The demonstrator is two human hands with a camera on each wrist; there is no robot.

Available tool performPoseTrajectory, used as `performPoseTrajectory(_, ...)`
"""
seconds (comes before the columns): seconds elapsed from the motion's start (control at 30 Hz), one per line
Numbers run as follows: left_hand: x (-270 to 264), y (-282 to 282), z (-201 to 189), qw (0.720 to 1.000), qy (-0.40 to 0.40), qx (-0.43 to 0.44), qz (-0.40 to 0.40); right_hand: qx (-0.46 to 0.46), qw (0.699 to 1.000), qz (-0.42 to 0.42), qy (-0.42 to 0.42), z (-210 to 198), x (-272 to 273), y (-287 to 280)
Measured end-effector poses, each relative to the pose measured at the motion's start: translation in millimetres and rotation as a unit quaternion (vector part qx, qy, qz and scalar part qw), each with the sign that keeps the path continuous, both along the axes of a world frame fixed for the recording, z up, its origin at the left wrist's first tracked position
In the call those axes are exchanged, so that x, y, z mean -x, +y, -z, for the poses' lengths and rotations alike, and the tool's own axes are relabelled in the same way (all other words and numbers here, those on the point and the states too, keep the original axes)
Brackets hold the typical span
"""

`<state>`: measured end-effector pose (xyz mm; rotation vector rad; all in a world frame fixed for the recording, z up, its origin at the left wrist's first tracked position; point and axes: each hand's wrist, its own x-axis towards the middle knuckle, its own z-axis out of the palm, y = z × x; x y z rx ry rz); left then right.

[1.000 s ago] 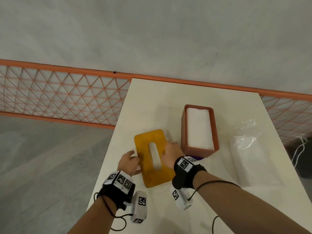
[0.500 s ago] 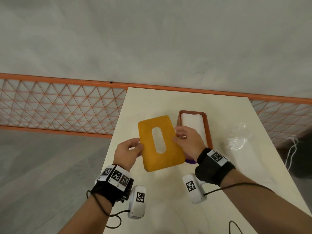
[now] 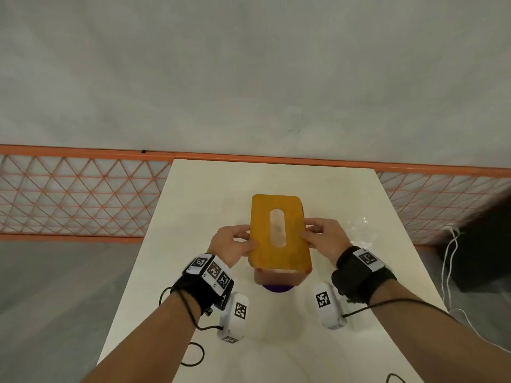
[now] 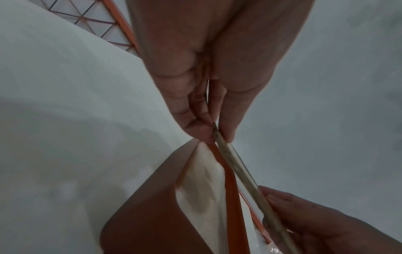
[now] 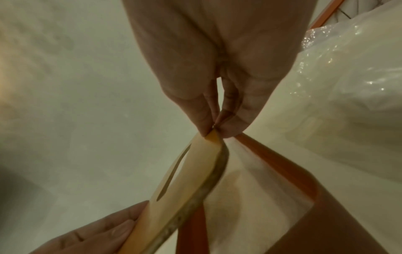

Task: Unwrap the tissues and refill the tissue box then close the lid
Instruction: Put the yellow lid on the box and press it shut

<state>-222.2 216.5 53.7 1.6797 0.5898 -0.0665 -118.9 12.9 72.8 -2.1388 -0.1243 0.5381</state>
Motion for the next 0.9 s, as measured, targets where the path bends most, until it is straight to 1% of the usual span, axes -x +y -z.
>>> performPoseTrajectory(0.17, -17, -6, 6, 1.000, 0.009, 0.002, 0.002, 0.016, 1.000, -0.002, 0.014, 10, -16, -4)
performPoseTrajectory(0.43, -20, -7, 13, 1.000, 0.023, 0.002, 0.004, 0.026, 0.999, -0.009, 0.030, 19, -21, -5)
performPoseTrajectory(0.9, -21, -8, 15, 0.999, 0.033, -0.008, 0.036, 0.024, 1.000, -0.005, 0.016, 25, -23, -7)
